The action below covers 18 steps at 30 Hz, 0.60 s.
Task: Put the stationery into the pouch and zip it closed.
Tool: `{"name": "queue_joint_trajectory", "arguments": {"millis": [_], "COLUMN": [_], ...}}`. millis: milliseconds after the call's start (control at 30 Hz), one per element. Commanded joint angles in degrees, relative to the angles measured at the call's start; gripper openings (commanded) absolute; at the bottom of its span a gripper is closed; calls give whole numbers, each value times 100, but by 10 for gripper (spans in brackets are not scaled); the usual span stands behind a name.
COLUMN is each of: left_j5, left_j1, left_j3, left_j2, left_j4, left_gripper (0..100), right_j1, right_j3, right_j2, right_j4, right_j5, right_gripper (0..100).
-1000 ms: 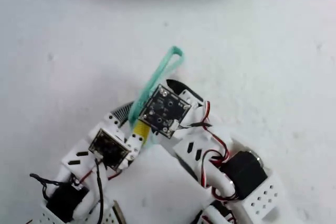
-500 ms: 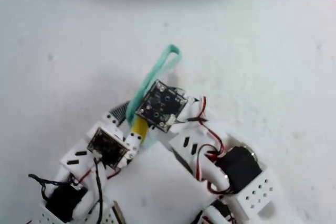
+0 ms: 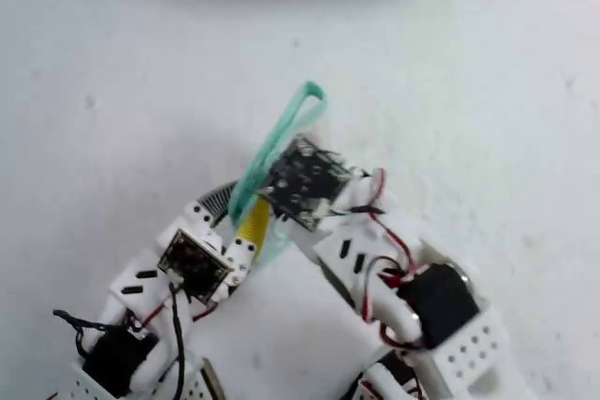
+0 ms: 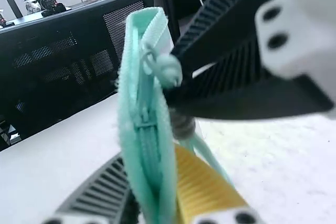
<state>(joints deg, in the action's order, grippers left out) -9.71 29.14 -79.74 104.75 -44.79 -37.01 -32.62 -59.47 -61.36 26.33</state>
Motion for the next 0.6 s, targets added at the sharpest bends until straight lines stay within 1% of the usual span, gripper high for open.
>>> {"name": "queue_joint_trajectory", "arguments": {"millis": [0, 33, 67, 133, 167, 200, 367, 567], "left_j5": [-35, 70, 343, 1125, 1398, 1486, 1073, 1037], "left_j1": [-4, -4, -22, -57, -57, -57, -13, -13], "left_j3": [281, 281, 281, 273, 273, 281, 70, -316], "left_j2": [4, 4, 4, 4, 4, 4, -4, -4], "left_j4": [-26, -26, -26, -26, -62, -123, -44, 536], "left_gripper": [87, 124, 163, 223, 236, 238, 235, 146], "right_j1": [242, 242, 233, 180, 119, 75, -171, -145], "right_j3": [413, 431, 413, 404, 440, 484, 976, 1864], "right_j2": [-259, -259, -259, -189, -127, -75, 233, 743], "right_j4": [84, 84, 84, 84, 84, 75, -13, -576], "right_j5": [-9, -9, 0, 0, 0, 0, 0, 0], "right_gripper": [17, 17, 17, 17, 17, 17, 17, 17]}}
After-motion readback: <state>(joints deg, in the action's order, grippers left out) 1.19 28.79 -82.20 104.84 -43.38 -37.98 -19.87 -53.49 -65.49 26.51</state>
